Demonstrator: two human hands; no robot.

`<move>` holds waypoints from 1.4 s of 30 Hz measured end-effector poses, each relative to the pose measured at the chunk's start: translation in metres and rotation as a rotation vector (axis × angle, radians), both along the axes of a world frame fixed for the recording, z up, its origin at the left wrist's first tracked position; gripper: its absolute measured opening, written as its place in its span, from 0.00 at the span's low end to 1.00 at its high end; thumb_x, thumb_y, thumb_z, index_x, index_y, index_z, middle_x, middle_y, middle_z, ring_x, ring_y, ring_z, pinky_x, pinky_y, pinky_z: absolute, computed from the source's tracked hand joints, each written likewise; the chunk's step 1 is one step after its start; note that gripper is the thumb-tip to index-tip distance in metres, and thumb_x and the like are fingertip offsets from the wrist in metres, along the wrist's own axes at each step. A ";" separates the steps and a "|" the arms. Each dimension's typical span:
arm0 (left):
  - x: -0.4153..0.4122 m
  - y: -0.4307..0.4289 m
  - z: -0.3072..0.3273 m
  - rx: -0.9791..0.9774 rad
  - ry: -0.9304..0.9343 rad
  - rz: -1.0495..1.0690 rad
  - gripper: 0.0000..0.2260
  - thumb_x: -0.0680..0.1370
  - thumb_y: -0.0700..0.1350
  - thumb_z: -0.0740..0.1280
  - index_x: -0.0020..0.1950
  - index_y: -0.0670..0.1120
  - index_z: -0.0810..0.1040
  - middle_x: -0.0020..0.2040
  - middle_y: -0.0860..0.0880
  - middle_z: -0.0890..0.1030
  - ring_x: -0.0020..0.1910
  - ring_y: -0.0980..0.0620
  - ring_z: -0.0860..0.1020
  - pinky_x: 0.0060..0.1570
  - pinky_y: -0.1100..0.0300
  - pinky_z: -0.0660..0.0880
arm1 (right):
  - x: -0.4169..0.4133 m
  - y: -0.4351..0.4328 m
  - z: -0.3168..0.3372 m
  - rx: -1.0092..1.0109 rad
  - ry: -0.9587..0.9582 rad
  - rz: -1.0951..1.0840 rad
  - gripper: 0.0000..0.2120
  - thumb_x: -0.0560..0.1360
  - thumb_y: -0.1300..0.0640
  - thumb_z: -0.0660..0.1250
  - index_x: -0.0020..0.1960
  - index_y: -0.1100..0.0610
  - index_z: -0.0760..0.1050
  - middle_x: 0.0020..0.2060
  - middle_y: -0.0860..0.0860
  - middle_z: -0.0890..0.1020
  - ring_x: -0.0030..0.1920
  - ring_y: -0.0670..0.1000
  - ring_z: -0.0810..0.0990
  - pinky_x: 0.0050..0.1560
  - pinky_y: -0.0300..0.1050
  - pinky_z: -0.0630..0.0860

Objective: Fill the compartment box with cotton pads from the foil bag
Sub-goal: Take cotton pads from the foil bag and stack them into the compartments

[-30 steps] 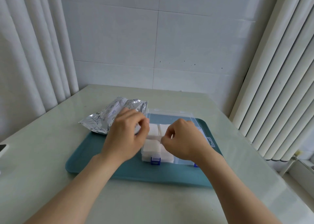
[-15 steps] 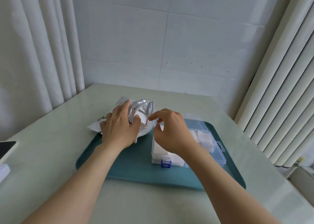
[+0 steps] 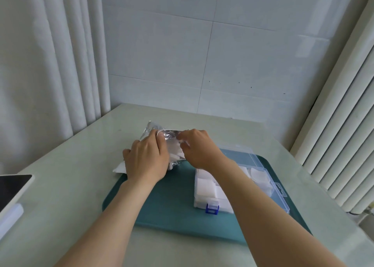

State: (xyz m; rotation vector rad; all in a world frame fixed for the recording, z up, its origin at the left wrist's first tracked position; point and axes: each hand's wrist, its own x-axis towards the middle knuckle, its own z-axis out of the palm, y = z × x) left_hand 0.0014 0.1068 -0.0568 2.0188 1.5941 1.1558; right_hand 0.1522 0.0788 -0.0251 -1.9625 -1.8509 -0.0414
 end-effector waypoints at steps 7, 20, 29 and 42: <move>0.003 0.010 -0.006 0.141 -0.199 -0.081 0.17 0.87 0.51 0.48 0.44 0.48 0.69 0.42 0.39 0.81 0.47 0.33 0.77 0.51 0.43 0.73 | -0.001 0.008 0.002 -0.011 -0.047 0.067 0.14 0.70 0.63 0.70 0.55 0.54 0.80 0.44 0.50 0.85 0.47 0.55 0.81 0.50 0.53 0.82; 0.002 0.003 -0.010 0.061 -0.320 -0.034 0.17 0.87 0.56 0.54 0.60 0.45 0.73 0.55 0.45 0.71 0.44 0.44 0.70 0.47 0.54 0.64 | -0.007 0.008 0.004 -0.084 0.101 0.172 0.15 0.75 0.58 0.66 0.60 0.47 0.80 0.33 0.49 0.80 0.35 0.51 0.75 0.39 0.46 0.73; 0.005 0.010 -0.015 0.065 -0.378 -0.066 0.17 0.86 0.56 0.54 0.56 0.44 0.73 0.55 0.43 0.73 0.47 0.43 0.70 0.47 0.53 0.65 | 0.000 0.006 0.009 0.017 0.210 -0.010 0.09 0.71 0.65 0.61 0.40 0.60 0.80 0.35 0.60 0.83 0.39 0.61 0.77 0.39 0.51 0.77; 0.005 0.009 -0.018 0.068 -0.317 -0.126 0.13 0.85 0.54 0.58 0.61 0.47 0.73 0.56 0.48 0.69 0.53 0.37 0.76 0.58 0.42 0.75 | -0.013 -0.009 0.001 -0.045 0.238 0.148 0.17 0.69 0.47 0.71 0.57 0.46 0.75 0.48 0.46 0.82 0.52 0.55 0.78 0.45 0.44 0.75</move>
